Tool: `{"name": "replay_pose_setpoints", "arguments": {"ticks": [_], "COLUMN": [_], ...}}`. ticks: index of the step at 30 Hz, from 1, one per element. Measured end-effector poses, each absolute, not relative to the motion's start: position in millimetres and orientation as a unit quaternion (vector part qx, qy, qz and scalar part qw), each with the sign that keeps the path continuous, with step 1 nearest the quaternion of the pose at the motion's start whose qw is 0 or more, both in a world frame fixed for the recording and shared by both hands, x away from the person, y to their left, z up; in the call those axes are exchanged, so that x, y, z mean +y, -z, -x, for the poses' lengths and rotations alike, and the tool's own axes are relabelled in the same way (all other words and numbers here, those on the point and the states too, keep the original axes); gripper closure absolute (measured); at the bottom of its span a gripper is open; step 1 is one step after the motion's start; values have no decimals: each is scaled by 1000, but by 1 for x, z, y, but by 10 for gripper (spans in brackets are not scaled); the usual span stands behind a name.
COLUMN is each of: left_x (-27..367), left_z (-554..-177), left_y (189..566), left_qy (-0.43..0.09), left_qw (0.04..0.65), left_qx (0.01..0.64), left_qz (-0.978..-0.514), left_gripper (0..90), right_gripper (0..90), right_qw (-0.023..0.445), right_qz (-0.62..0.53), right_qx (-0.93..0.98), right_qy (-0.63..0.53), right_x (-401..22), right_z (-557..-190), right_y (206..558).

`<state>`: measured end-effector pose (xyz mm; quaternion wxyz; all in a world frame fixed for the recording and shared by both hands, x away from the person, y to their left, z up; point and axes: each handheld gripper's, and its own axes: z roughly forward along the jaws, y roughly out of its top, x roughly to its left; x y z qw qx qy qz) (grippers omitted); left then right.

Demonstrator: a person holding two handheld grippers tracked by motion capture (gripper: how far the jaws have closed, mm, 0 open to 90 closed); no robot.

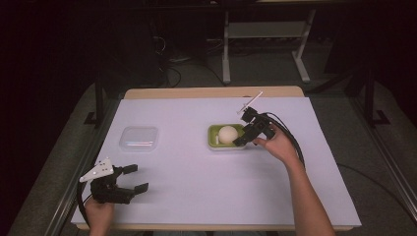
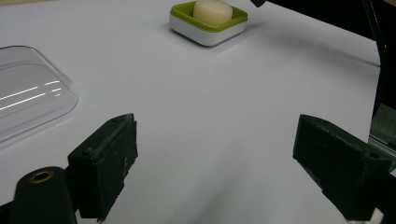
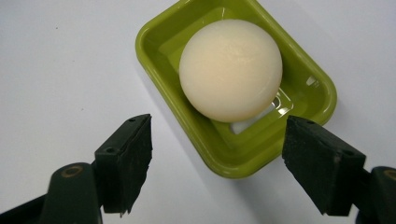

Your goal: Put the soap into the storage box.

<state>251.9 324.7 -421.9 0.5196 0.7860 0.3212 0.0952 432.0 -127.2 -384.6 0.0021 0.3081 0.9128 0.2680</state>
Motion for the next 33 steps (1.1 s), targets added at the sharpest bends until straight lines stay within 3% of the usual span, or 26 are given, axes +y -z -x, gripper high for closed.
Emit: {"name": "replay_pose_setpoints", "arguments": {"ticks": [33], "left_x": [322], "left_z": [-252], "left_y": [423], "left_qy": [-95], "left_qw": [516], "left_qx": [320], "left_qz": [-789], "left_gripper": [132], "right_gripper": [231], "right_qw": [4], "right_qz": [-313], "right_qx": [904], "right_qy": [-292], "right_x": [-167], "right_z": [-381], "right_y": [387]}}
